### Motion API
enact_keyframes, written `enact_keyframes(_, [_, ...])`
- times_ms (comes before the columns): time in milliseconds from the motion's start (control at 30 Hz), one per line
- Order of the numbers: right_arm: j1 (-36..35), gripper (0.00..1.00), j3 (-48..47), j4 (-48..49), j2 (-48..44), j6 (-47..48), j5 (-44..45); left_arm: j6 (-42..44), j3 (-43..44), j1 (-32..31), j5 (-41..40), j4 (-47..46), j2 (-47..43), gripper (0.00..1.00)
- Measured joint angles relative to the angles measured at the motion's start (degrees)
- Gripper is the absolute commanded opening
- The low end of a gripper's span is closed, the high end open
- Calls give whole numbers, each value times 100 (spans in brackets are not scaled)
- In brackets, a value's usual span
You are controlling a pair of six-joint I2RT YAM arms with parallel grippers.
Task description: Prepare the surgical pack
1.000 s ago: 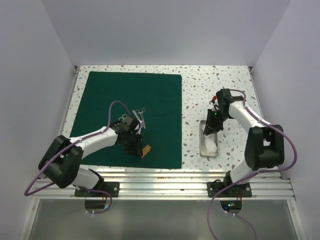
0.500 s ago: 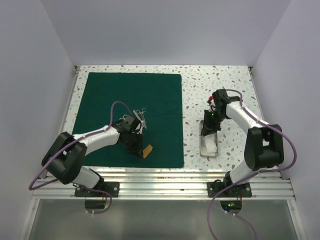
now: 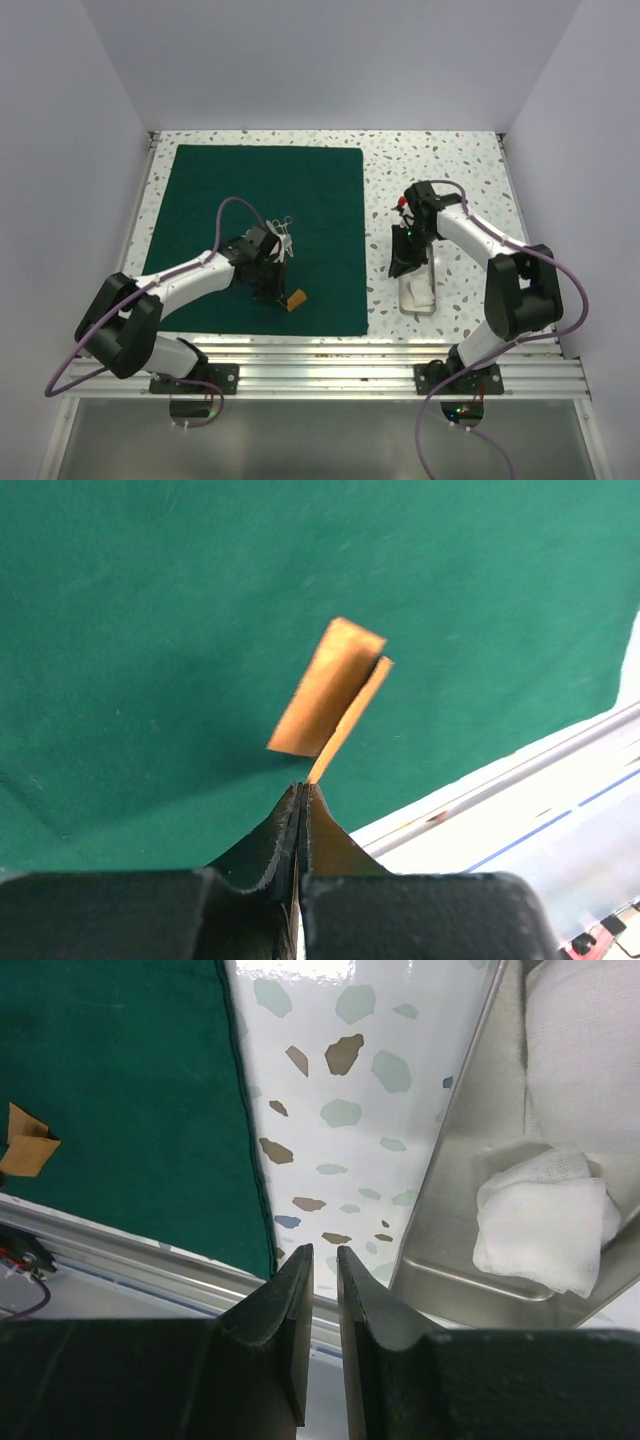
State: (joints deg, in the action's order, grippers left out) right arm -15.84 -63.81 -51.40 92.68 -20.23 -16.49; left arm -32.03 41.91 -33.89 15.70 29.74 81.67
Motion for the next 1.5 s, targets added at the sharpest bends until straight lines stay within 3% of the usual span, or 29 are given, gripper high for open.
enact_keyframes(300, [-330,24,2,214,125,-227,-400,-37,173,0,35,-9,-291,0])
enact_keyframes(367, [-433,28,2,354,227,-372,-573,-37,173,0,59,-13,-291,0])
enact_keyframes(400, [-503,35,0,431,286,-509,-671,-37,170,0,63,-13,-291,0])
enact_keyframes(500, [-761,41,-42,649,540,-970,-870,-37,170,0,87,-20,-291,0])
enact_keyframes(767, [-1705,44,-761,984,1353,-2868,-997,-37,160,0,122,-48,-295,0])
enact_keyframes(933, [-2074,57,-1097,940,1397,-3897,-772,-39,76,0,129,-109,-358,0])
enact_keyframes(1200, [-2608,57,-1633,868,1958,-4892,-691,-42,-46,0,177,-188,-455,0])
enact_keyframes(1500, [-3080,53,-1897,634,2398,-5353,-691,-44,-57,0,216,-245,-483,0])
